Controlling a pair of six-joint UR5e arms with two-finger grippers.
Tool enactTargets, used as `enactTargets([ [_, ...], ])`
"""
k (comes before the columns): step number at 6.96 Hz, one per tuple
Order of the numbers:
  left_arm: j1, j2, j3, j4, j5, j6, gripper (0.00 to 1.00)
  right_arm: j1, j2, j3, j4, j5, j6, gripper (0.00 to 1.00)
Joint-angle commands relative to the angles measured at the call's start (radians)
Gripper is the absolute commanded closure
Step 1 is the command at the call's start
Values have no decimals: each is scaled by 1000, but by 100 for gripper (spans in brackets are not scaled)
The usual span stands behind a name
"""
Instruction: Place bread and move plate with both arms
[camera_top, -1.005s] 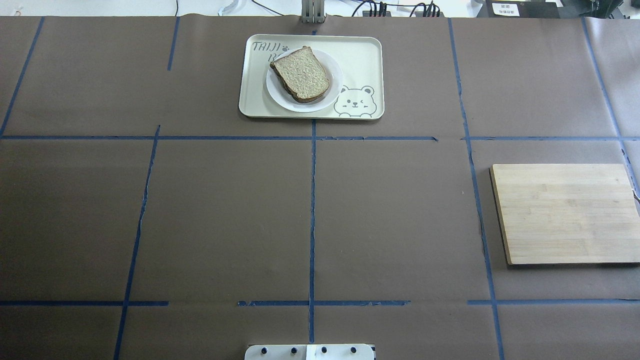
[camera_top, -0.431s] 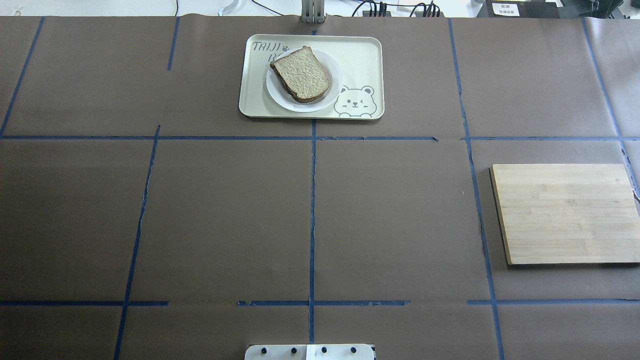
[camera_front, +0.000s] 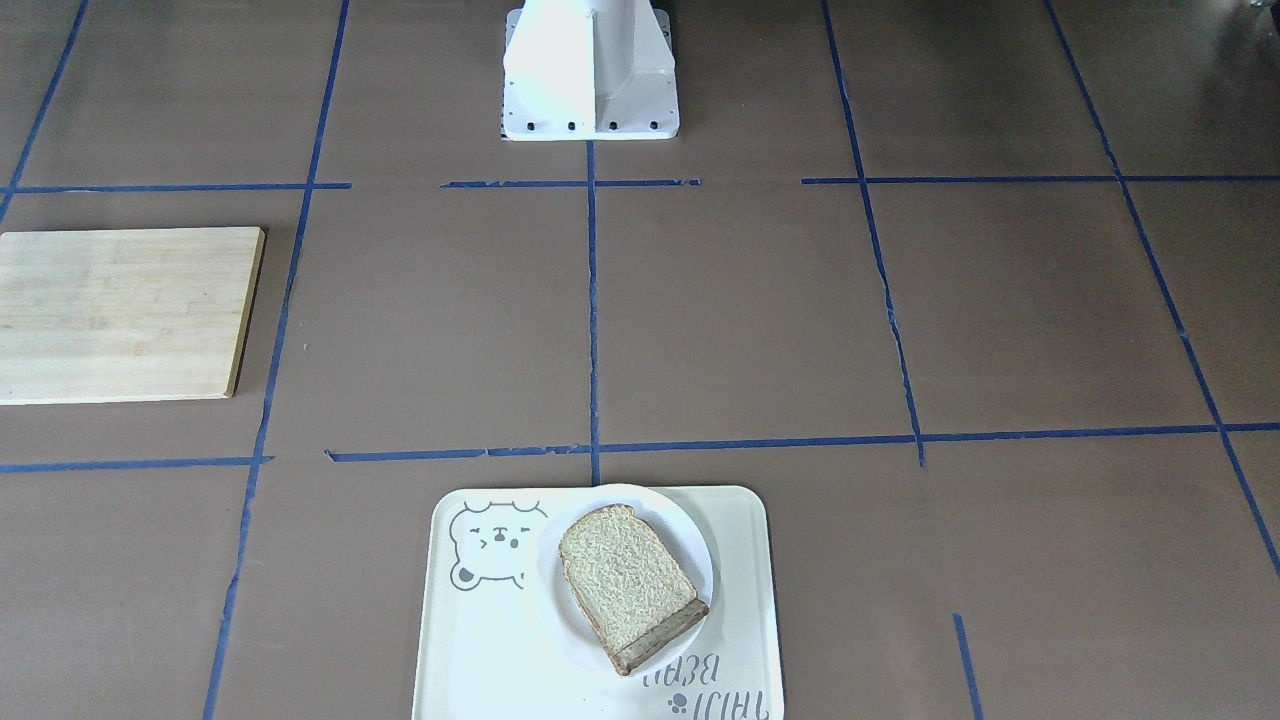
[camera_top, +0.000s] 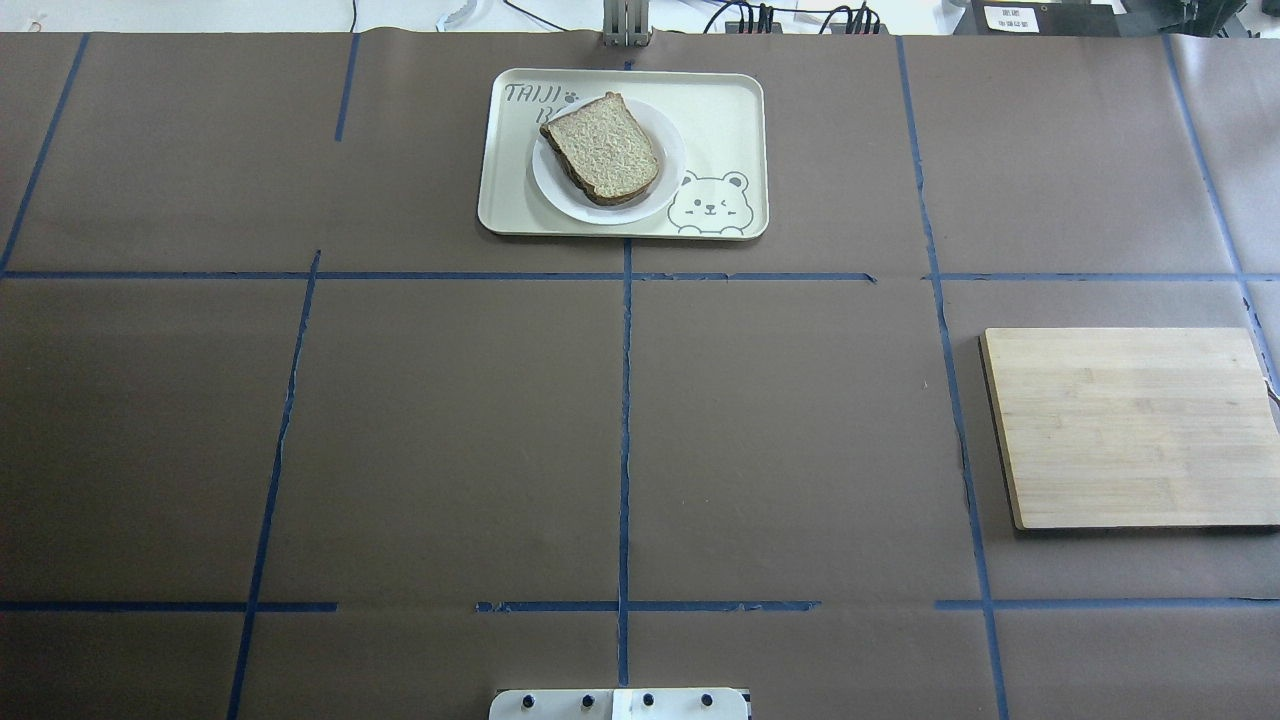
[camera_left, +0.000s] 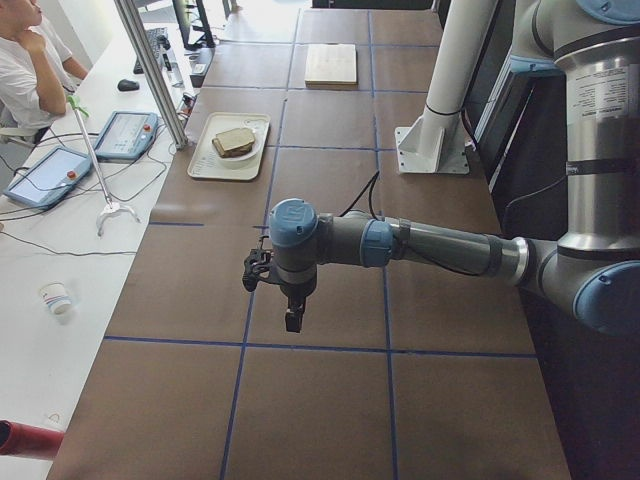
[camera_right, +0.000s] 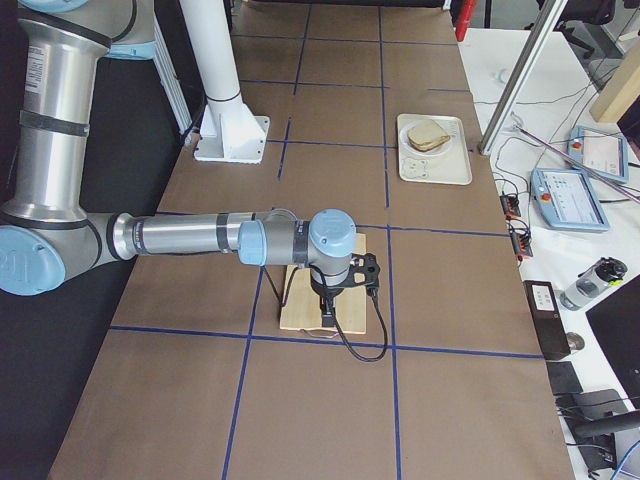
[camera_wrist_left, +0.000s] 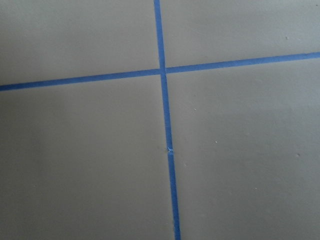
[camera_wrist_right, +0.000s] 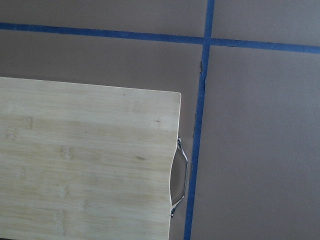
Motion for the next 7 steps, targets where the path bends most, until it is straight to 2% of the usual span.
enactTargets([
  [1, 0, 33, 52, -19, -44, 15, 0, 0, 0, -1, 1, 8, 1, 0],
  [7, -2, 39, 37, -8, -30, 18, 0, 0, -1, -2, 1, 8, -1, 0],
])
